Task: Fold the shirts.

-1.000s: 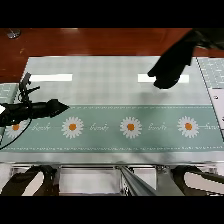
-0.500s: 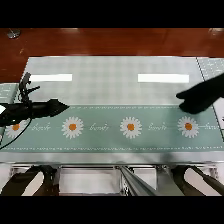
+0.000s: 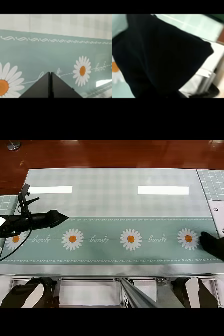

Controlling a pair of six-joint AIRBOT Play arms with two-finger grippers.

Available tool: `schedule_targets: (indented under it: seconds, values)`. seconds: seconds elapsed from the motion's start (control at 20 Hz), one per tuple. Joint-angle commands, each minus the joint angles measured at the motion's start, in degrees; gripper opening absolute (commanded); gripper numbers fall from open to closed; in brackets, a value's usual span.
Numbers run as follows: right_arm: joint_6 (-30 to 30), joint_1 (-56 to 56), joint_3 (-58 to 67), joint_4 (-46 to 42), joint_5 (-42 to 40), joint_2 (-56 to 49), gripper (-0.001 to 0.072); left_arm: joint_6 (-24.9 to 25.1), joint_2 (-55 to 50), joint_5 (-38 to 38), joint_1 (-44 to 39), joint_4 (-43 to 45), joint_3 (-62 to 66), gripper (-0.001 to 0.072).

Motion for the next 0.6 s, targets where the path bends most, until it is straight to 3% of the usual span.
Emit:
schedule_targets:
  seconds: [0.0, 0.05, 0.1, 0.3, 0.4, 0.45, 0.55]
  values:
    - [0.1, -9.5, -8.9, -4.6, 0.7, 5.8, 0.0207, 0.0, 0.0, 0.8, 0.0, 0.0, 0.0, 0.0029]
    - [0.6, -10.4, -10.2, -4.5, -0.2, 6.4, 0.0552, 0.0, 0.0, 0.8, 0.0, 0.0, 0.0, 0.0029]
    - [-0.9, -10.4, -10.4, -4.5, -1.5, 6.3, 0.0633, 0.0, 0.0, 0.8, 0.0, 0.0, 0.0, 0.0029]
    - [-3.4, -7.4, -4.7, 0.7, -8.9, 3.3, 0.0632, 0.0, -0.2, 2.8, 0.0, -2.1, 0.9, 0.0028]
    - [-7.8, -5.1, 1.3, 11.7, -15.4, -0.9, 0.0604, 0.2, -1.7, 2.5, 0.0, -2.3, 4.9, 0.0028]
    - [-11.4, -3.2, 5.5, 19.4, -17.4, -4.3, 0.0492, 1.3, -2.7, 1.7, 0.1, -2.3, 7.7, 0.0028]
    - [-14.6, 3.3, 13.7, 33.8, -19.3, -11.5, 0.0156, 1.4, -5.5, -0.8, 0.1, -2.3, 15.6, 0.0028]
